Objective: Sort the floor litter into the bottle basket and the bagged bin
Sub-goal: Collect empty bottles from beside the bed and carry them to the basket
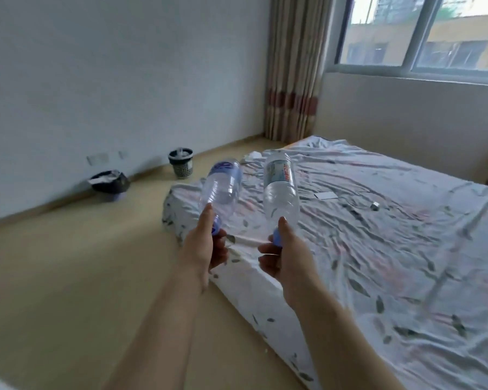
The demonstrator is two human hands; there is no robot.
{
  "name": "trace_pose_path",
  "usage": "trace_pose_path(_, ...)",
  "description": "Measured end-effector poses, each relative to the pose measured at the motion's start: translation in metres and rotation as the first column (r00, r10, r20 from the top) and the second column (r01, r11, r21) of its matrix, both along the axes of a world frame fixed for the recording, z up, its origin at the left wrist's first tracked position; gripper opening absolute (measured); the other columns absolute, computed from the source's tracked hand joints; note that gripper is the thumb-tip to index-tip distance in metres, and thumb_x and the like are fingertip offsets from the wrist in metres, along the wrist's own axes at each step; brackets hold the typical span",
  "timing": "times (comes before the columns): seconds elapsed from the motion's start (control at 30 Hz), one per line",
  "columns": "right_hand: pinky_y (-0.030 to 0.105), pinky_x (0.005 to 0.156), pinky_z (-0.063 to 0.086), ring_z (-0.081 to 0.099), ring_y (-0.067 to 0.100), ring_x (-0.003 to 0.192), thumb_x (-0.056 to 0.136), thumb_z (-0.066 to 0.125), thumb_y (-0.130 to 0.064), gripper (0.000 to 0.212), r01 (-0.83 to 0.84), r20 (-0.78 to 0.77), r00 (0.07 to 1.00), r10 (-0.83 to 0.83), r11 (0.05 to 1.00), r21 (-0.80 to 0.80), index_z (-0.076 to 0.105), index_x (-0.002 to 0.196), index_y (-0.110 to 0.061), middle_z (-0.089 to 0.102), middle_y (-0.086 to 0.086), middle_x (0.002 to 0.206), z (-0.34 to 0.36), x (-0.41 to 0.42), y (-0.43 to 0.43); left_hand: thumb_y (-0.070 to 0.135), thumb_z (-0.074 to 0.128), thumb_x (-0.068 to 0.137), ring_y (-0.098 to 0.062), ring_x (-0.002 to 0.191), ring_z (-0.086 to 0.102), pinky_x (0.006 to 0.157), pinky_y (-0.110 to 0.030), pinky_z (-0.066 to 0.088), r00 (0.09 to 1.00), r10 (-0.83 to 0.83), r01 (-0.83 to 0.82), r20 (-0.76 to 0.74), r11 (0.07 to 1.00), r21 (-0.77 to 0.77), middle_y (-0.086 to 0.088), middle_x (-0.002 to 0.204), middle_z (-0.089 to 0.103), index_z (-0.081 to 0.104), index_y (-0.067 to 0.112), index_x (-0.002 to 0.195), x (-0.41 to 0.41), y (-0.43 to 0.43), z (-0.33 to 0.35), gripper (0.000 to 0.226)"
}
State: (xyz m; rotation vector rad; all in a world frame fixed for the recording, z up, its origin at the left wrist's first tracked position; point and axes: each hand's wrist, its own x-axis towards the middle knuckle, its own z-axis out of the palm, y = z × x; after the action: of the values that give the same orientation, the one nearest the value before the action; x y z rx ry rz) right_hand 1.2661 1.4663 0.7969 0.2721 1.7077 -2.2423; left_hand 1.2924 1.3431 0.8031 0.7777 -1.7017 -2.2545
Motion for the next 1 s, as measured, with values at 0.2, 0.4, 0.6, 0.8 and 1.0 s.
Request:
trace_pose_path(0.2,0.034,0.065,0.045,0.050,0.017,0.052,0.096,0.045,-0.043,0.036,-0.179,0.049,0.983,0.177,0.983,0.036,0.054,0.082,-0.011,0.059,0.005,0.063,-0.022,-0.049,-0.105,0.050,0.037,0.095,-0.012,0.053,0.023,0.053,-0.024,0.027,0.984,0.175,-0.175,0.028,0.985,0.002,0.001,0.060,0.028,0.033,0.024,0.064,-0.021,-0.100,-0.017,0.040)
trace_pose_path(0.4,0.033,0.064,0.045,0.051,0.017,0.053,0.095,0.046,-0.045,0.037,-0.323,0.090,0.943,0.320,0.946,0.034,0.056,0.087,-0.010,0.060,0.004,0.064,-0.038,-0.126,-0.189,0.048,0.037,0.095,-0.013,0.051,0.033,0.055,-0.024,0.037,0.949,0.297,-0.294,0.104,0.955,-0.042,0.000,0.058,0.035,0.039,0.019,0.064,-0.083,-0.176,-0.036,0.042)
trace_pose_path(0.6,0.027,0.058,0.046,0.051,0.015,0.054,0.096,0.044,-0.042,0.040,-0.395,0.060,0.919,0.390,0.913,0.102,0.056,0.104,-0.005,0.059,0.005,0.068,-0.042,-0.237,-0.258,0.047,0.036,0.096,-0.014,0.052,0.034,0.054,-0.025,0.036,0.922,0.366,-0.363,0.122,0.930,-0.051,-0.001,0.059,0.035,0.038,0.019,0.063,-0.190,-0.242,-0.037,0.043)
trace_pose_path(0.8,0.027,0.057,0.045,0.051,0.014,0.050,0.095,0.047,-0.040,0.029,-0.482,0.072,0.876,0.477,0.871,0.091,0.053,0.090,-0.012,0.058,0.005,0.066,-0.046,-0.319,-0.361,0.046,0.038,0.095,-0.015,0.052,0.042,0.056,-0.024,0.040,0.859,0.489,-0.491,0.152,0.871,-0.033,0.000,0.056,0.043,0.042,0.019,0.061,-0.262,-0.330,-0.041,0.044)
trace_pose_path(1.0,0.025,0.050,0.042,0.049,0.014,0.048,0.094,0.048,-0.041,0.031,-0.554,0.142,0.829,0.540,0.827,0.091,0.053,0.095,-0.010,0.058,0.005,0.064,-0.064,-0.372,-0.474,0.045,0.042,0.092,-0.016,0.051,0.040,0.056,-0.024,0.039,0.802,0.565,-0.576,0.193,0.817,-0.001,0.007,0.041,0.042,0.044,0.019,0.065,-0.304,-0.442,-0.057,0.038)
